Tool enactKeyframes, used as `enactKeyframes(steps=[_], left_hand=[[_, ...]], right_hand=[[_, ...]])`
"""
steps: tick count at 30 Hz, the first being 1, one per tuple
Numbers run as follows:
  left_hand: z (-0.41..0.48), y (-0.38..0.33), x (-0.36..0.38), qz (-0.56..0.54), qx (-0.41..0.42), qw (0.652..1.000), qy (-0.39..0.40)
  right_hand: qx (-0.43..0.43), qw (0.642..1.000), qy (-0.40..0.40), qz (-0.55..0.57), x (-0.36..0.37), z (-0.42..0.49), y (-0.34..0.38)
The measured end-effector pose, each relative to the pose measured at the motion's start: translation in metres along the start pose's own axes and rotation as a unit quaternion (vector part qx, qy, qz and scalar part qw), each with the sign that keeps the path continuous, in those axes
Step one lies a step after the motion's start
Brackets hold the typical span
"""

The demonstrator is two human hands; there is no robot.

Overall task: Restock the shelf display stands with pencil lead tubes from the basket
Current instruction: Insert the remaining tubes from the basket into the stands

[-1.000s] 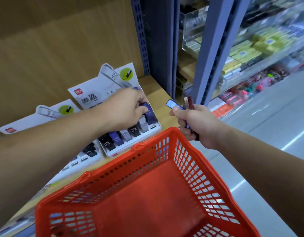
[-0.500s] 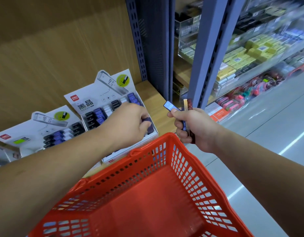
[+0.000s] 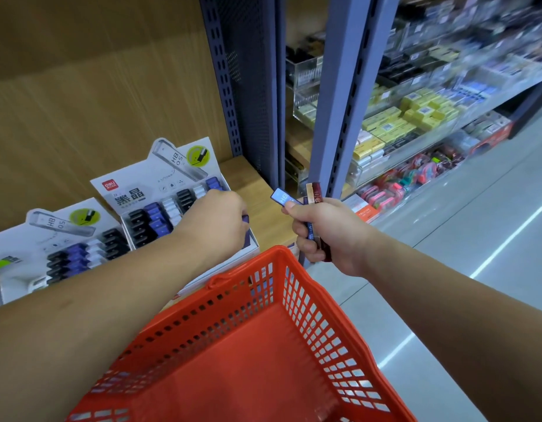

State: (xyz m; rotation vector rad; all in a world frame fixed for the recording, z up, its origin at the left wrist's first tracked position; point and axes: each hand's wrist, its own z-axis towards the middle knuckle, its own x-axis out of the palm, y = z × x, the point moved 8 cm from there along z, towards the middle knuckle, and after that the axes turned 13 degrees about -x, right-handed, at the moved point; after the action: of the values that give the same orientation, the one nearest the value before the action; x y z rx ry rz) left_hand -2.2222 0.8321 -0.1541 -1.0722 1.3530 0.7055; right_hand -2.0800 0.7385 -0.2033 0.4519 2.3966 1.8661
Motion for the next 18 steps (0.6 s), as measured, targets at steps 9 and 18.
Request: enactKeyframes(steps=[9, 18], left_hand=[[-0.034, 0.027, -0.019, -0.175, -0.008, 0.983, -0.061], [-0.101, 0.122, -0.066, -0.531, -0.143, 0.835, 0.008]], right_hand=[[0.011, 0.997, 0.08, 0.001, 0.034, -0.012, 0.019], [-0.014, 0.979, 0.203, -0.031, 0.165, -0.013, 0.03]])
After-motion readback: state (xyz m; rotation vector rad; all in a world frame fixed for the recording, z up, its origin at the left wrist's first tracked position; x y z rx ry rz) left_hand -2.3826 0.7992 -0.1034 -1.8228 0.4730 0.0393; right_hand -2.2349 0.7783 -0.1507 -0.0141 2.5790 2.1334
